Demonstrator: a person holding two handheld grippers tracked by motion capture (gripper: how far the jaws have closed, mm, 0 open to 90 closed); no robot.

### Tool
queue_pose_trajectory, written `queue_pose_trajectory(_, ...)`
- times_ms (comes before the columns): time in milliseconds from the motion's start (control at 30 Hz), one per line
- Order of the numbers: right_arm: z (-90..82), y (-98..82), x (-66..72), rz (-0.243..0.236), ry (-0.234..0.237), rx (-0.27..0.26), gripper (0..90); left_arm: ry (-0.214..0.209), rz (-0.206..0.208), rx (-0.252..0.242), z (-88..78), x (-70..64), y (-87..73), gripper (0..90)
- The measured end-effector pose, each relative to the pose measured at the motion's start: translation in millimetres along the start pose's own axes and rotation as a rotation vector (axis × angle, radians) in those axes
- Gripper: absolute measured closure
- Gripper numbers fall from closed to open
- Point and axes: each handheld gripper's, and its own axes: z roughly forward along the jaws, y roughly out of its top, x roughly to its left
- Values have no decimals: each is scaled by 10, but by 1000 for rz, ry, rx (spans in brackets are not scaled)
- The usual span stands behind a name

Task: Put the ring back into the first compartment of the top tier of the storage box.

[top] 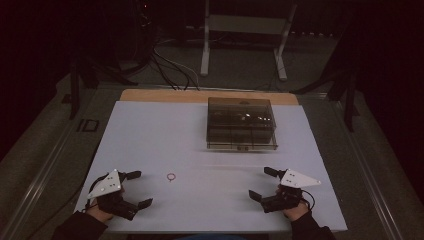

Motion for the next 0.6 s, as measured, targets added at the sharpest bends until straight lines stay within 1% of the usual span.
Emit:
queue_pose_trajectory(67, 5, -4, -4, 4, 3, 10, 0, -1, -5, -7, -7, 6, -1, 9)
queue_pose_trajectory(200, 2, -3, 1, 0, 4, 4, 0, -4, -10, -15, -5, 19, -3, 9)
queue_pose_trajectory(300, 6, -4, -8, 5, 7, 11, 0, -2, -13, -14, -5, 21, -7, 9)
queue_pose_trajectory(433, 21, -7, -16, 4, 10, 15, 0, -3, -16, -8, 4, 31, -11, 9)
queue_pose_trajectory(533, 5, 0, -3, 6, 11, 10, 0, -5, -10, 0, 16, 15, -15, 9)
queue_pose_trajectory(600, -9, 10, 15, 1, 8, 3, 0, -20, -6, 13, 31, 6, -8, 9)
